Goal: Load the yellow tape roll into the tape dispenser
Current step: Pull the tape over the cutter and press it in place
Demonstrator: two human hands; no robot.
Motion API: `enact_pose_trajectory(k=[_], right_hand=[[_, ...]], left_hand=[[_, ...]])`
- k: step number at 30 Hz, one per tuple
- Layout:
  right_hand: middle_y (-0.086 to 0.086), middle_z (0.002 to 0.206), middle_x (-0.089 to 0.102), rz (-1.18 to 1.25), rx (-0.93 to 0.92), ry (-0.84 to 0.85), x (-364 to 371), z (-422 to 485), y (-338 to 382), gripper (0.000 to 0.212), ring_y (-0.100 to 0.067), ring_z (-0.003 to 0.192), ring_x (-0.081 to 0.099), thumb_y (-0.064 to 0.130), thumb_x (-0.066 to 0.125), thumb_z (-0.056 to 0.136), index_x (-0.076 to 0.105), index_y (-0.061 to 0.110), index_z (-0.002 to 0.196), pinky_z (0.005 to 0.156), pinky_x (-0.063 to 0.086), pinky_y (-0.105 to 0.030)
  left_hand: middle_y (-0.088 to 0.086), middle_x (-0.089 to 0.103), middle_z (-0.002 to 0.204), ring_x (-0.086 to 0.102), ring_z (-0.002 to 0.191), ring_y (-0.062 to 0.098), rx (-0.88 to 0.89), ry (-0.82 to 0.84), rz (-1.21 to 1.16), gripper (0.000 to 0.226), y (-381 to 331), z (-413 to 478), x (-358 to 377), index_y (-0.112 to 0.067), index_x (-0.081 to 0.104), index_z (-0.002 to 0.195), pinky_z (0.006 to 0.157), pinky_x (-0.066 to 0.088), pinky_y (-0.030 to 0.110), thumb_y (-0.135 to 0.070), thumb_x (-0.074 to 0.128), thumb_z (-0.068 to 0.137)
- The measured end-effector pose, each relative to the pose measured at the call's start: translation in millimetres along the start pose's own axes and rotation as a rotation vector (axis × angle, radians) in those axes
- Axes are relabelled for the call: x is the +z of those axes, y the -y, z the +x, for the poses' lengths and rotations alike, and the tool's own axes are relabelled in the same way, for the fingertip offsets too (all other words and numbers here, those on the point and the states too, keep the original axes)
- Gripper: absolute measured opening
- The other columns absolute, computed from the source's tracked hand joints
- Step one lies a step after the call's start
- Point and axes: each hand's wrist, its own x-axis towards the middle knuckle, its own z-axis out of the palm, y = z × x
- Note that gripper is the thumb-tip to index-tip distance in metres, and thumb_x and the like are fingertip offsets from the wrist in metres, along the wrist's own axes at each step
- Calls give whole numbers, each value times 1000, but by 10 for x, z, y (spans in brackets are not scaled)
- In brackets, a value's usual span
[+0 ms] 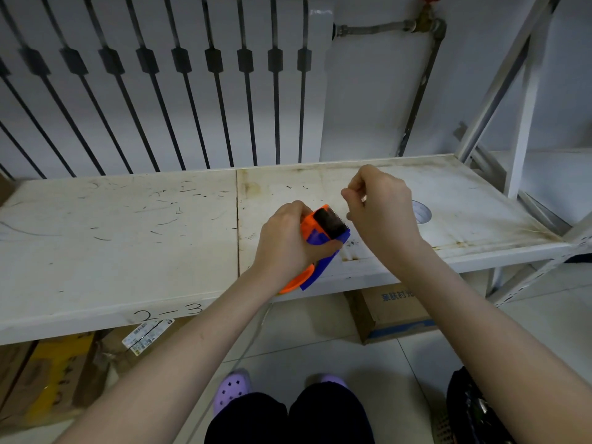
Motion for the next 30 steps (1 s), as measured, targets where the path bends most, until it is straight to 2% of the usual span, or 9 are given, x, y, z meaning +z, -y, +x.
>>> enact_pose_trajectory(k=[6, 8, 12, 14, 18, 20, 23, 26, 30], right_hand=[[-1, 77, 63, 195, 210, -13, 18, -67, -148, 11, -8, 59, 68, 19, 59, 91, 58, 9, 86, 54, 44, -18], [-2, 77, 62, 235, 248, 3, 21, -74, -168, 11, -6, 57, 67, 18, 60, 90, 58, 8, 86, 54, 47, -21], [-14, 79, 68, 381, 377, 64, 35, -78, -220, 13, -11, 52, 70, 13, 59, 88, 59, 1, 86, 59, 57, -43], [-16, 77, 69, 433, 415, 82, 36, -81, -237, 15, -10, 52, 69, 14, 62, 88, 60, 0, 85, 59, 58, -44], [-7, 69, 67, 510, 445, 98, 24, -81, -246, 14, -8, 49, 68, 17, 64, 87, 61, 3, 84, 60, 57, -40], [-4, 72, 65, 510, 404, 60, -1, -94, -209, 12, -8, 51, 69, 18, 64, 87, 61, 7, 84, 60, 57, -37], [-1, 80, 66, 330, 185, -29, -53, -103, -64, 8, -13, 61, 69, 18, 63, 88, 62, 12, 83, 60, 55, -29], [-5, 81, 67, 156, 1, -31, -97, -88, 55, 10, -23, 70, 67, 16, 61, 89, 63, 8, 83, 67, 54, -33], [-8, 80, 68, 29, -73, -16, -101, -12, 96, 14, -20, 71, 62, 16, 56, 91, 64, 5, 85, 64, 46, -26]], left_hand=[[-8, 59, 96, 49, 81, 6, 12, 7, -20, 54, 1, -3, 9, -18, 55, 101, 60, 30, 8, -53, 75, 65], [-7, 61, 98, 49, 83, 5, 22, 0, -27, 53, 14, -12, 13, -18, 56, 101, 62, 30, 7, -52, 75, 65], [-8, 61, 99, 50, 85, 5, 38, -14, -26, 54, 30, -26, 21, -20, 56, 101, 63, 34, 7, -55, 75, 64], [-8, 61, 98, 51, 85, 5, 42, -11, -30, 54, 31, -29, 17, -21, 56, 101, 64, 35, 8, -55, 75, 64], [-8, 61, 98, 53, 86, 8, 32, -8, -45, 52, 44, -21, -1, -21, 57, 99, 66, 41, 12, -52, 77, 62], [-9, 60, 98, 53, 86, 8, 29, 12, -31, 52, 35, -10, -9, -21, 56, 99, 64, 40, 12, -52, 77, 63], [-6, 61, 97, 54, 83, 11, 44, 50, 19, 52, -4, 30, 10, -19, 55, 98, 61, 38, 16, -50, 77, 62], [-5, 61, 97, 54, 83, 12, 37, 56, 25, 49, -15, 30, 26, -20, 53, 95, 62, 37, 16, -48, 77, 62], [-6, 60, 94, 52, 82, 12, 14, 60, 19, 47, 0, 32, 21, -22, 51, 92, 60, 36, 13, -48, 77, 63]])
